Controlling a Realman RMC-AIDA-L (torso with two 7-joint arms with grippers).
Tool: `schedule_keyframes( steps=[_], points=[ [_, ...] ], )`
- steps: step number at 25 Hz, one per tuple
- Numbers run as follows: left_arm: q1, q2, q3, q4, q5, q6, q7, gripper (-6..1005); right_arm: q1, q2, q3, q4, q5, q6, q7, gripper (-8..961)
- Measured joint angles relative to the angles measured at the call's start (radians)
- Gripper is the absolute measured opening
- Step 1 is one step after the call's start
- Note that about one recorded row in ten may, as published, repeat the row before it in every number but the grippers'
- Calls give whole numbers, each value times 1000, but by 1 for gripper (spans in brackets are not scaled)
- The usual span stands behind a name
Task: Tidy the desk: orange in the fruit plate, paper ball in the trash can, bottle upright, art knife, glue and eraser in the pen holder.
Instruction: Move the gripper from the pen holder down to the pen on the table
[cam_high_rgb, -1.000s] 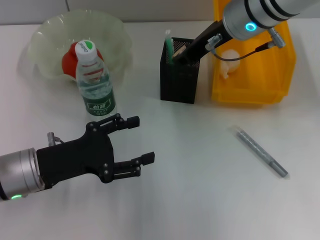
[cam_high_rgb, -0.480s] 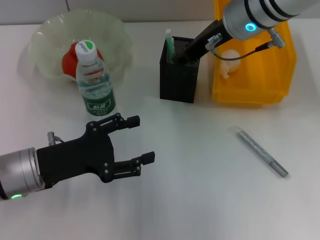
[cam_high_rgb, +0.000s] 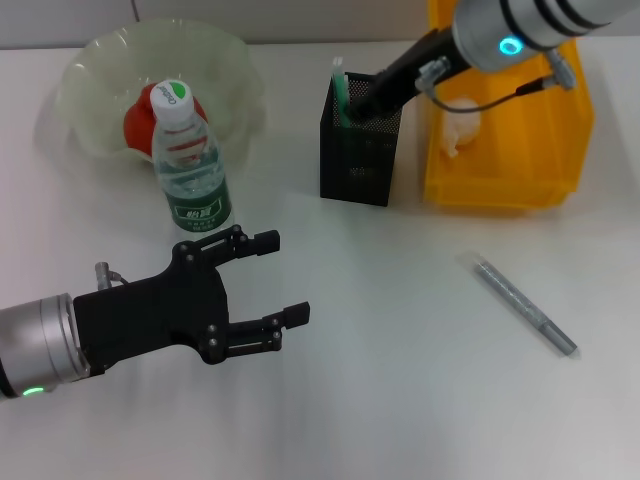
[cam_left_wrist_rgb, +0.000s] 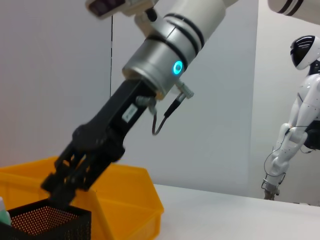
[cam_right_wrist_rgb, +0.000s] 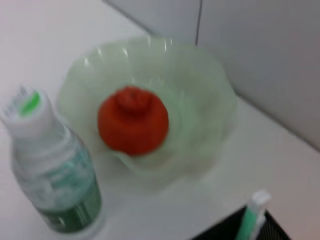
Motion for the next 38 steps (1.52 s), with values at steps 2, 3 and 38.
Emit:
schedule_keyframes(
  steps=[2,3,38],
  points=[
    [0,0,0,0,0,0,0,833,-28,0,6,-82,20,-35,2,476],
    [0,0,0,0,0,0,0,833,-39,-1,8,-125,25,-69,8,477],
    [6,-1,8,-1,0,-10,2,832,-31,0,-26,14,-209,-492,230,467]
  ],
)
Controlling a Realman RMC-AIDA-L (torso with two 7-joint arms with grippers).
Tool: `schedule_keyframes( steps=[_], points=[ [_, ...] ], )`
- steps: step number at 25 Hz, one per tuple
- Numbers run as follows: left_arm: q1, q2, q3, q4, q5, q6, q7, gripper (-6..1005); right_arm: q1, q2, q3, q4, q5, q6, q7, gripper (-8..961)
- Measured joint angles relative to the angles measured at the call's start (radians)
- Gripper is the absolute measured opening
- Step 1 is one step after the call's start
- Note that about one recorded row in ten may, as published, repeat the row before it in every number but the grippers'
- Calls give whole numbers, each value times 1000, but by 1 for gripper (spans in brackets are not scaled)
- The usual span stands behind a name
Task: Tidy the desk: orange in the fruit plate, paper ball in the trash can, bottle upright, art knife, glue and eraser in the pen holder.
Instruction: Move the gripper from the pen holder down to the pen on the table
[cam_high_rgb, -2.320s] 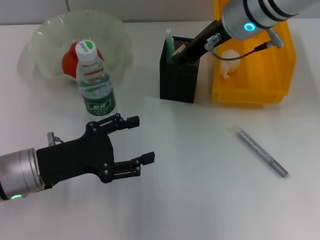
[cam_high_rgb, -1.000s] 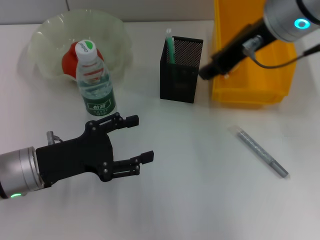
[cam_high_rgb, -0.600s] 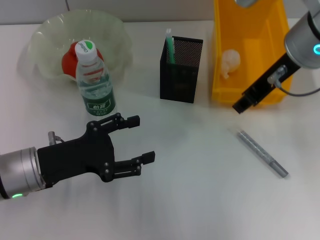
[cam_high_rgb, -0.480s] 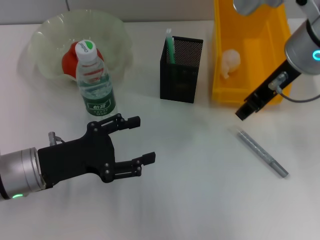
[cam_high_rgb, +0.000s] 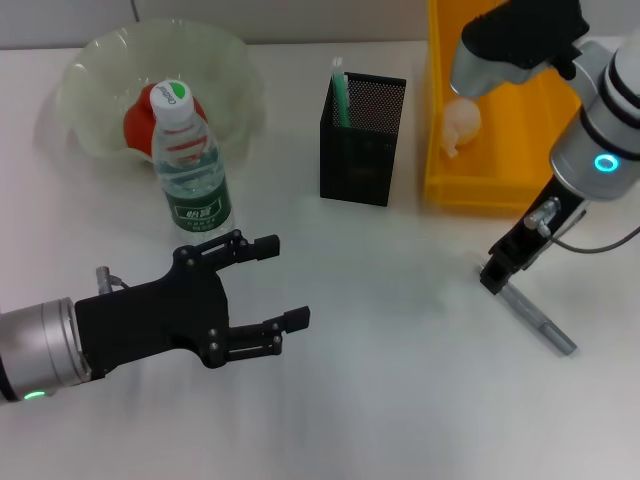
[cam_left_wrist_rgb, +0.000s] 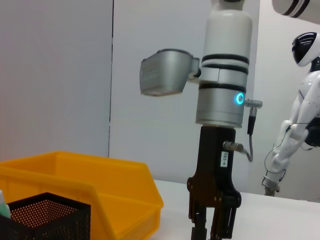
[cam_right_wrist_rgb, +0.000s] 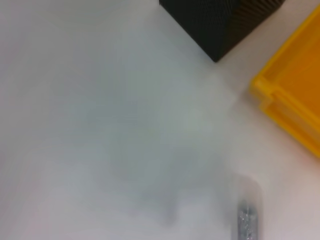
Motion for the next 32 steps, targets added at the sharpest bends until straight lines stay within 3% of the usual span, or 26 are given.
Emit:
schedule_keyframes(
  steps=[32],
  points=[
    [-6,0,1,-10,0,-9,1,832,24,0,-37,171,-16,145,1,425]
  ],
)
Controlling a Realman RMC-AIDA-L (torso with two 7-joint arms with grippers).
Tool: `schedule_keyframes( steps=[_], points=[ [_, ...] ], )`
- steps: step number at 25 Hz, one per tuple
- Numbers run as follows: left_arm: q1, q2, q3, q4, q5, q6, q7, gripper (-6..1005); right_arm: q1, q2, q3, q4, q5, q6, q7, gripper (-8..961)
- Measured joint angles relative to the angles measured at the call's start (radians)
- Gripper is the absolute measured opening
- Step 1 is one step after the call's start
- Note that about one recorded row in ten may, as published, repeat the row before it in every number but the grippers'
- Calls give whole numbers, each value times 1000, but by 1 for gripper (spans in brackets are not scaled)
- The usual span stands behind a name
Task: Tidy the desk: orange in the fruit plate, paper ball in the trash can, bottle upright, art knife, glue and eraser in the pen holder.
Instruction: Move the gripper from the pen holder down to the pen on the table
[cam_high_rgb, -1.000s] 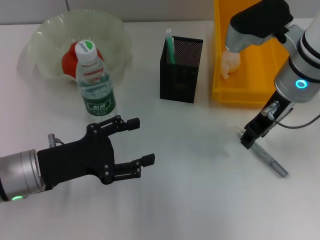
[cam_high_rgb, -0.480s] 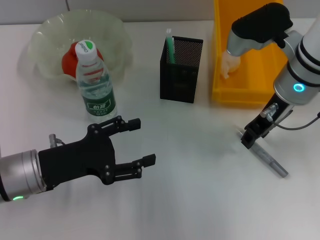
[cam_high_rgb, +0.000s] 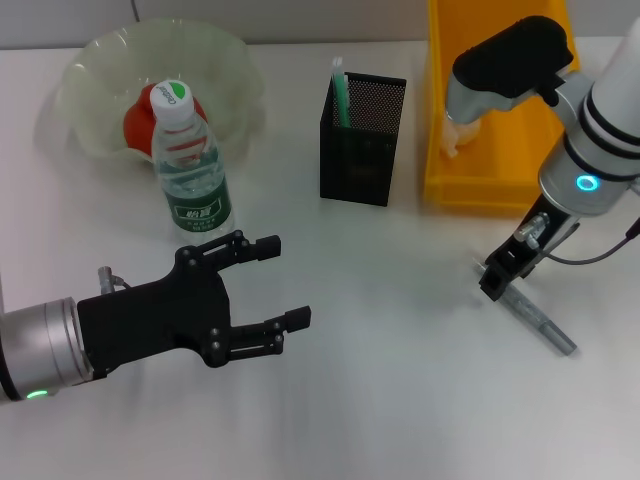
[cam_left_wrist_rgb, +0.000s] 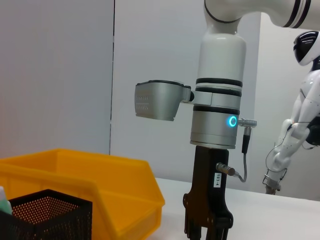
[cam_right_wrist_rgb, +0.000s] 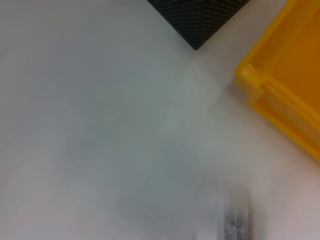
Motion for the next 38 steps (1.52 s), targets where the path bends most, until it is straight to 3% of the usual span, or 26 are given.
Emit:
schedule_keyframes(
  steps=[10,15,26,38],
  points=[
    [-2,0,0,0,0,-5,9,832,16,0,-14,21,5,6,-3,398],
    [-5,0,0,0,0,-7,9,832,24,2,-16,37,7,12,-5,314],
    [-8,0,-5,0,0,-7,10,832,24,2,-18,51,4,34,-6,315],
    [-16,0,-7,-1,0,-7,10,832,25,2,-33,64,3,52,-8,217]
  ],
)
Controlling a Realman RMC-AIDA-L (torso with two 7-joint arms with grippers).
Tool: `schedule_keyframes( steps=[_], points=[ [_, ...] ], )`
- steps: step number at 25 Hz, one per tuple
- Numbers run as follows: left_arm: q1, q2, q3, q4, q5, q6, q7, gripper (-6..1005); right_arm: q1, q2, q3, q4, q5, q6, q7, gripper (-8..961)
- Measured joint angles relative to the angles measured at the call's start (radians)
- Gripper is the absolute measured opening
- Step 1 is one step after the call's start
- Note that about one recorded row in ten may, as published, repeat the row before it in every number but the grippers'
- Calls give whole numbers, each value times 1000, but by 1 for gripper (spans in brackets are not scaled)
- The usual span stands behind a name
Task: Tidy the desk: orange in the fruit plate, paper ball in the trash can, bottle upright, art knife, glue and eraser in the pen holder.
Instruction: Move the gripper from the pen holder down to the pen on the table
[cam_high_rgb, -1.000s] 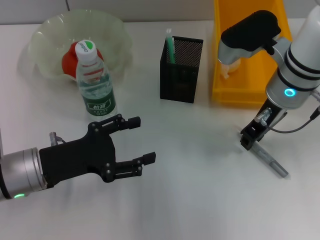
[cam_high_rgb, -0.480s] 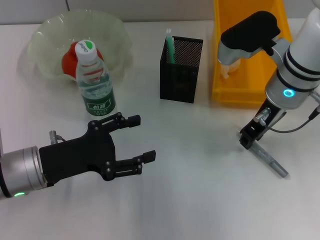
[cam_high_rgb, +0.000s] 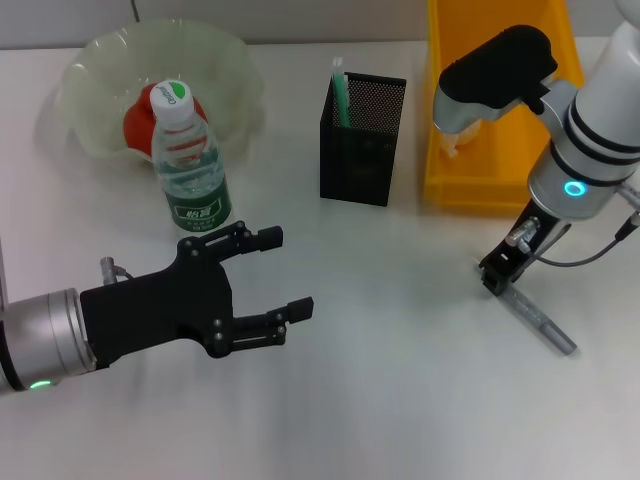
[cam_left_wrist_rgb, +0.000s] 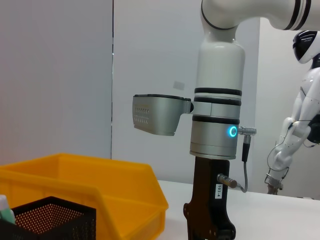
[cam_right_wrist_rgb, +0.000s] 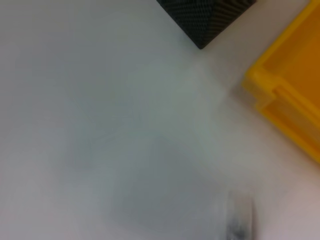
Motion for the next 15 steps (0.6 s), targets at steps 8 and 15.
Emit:
schedule_keyframes(
  steps=[8,15],
  points=[
    [-4,0,2,-1,0,-1,0,832,0,0,-12,9,0,2,0,212],
    [-6,0,4,-1,0,-1,0,832,-1,0,-12,12,-2,5,0,208]
  ],
)
